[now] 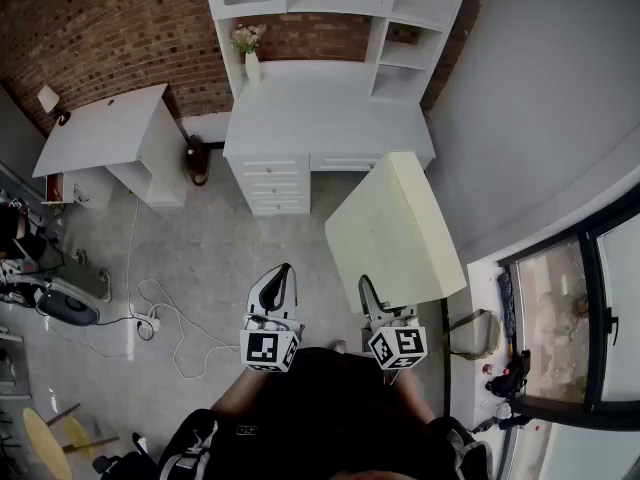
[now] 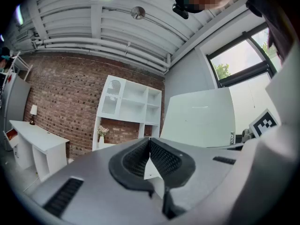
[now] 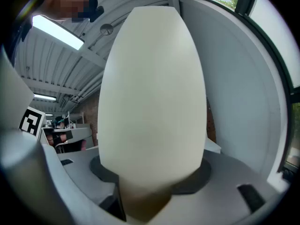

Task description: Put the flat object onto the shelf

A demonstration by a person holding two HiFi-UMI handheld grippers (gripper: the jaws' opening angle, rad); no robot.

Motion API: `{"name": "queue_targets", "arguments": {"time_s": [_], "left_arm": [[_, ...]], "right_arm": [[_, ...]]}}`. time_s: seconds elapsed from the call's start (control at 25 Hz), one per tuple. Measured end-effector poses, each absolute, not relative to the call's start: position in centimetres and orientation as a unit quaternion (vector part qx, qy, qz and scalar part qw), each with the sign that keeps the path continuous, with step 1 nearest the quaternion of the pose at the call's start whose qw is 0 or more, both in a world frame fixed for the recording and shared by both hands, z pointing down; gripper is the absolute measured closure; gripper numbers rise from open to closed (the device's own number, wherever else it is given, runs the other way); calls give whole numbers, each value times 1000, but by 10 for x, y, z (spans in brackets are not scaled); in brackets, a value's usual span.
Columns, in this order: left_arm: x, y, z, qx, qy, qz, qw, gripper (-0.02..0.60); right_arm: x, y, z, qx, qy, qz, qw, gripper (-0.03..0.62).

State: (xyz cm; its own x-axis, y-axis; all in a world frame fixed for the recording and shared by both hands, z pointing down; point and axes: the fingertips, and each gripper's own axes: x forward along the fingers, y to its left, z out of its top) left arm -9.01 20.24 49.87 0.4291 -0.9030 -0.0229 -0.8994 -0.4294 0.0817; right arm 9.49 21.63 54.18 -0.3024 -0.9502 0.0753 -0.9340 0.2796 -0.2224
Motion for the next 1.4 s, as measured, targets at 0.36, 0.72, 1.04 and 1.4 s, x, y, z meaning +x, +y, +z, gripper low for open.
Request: {"name": "queue_targets", "arguments": {"time_s": [0.36,0.72,1.04,1.4], "left_arm": [[-88,202,500,841,-539,-33,32,571],[-75,208,497,836,-547,-30,29,571],[-34,218,503,828,-560,-24,29,571],[-21,199,523,819,-572,-7,39,571]], "right_arm": [[99,215,541,-584,803,-112,39,316],[115,218,540,-576,805,-127,62,316],[153,224,554,-556,819,-130,50,316],[171,200,578,-549,821,-149,50,316]]}}
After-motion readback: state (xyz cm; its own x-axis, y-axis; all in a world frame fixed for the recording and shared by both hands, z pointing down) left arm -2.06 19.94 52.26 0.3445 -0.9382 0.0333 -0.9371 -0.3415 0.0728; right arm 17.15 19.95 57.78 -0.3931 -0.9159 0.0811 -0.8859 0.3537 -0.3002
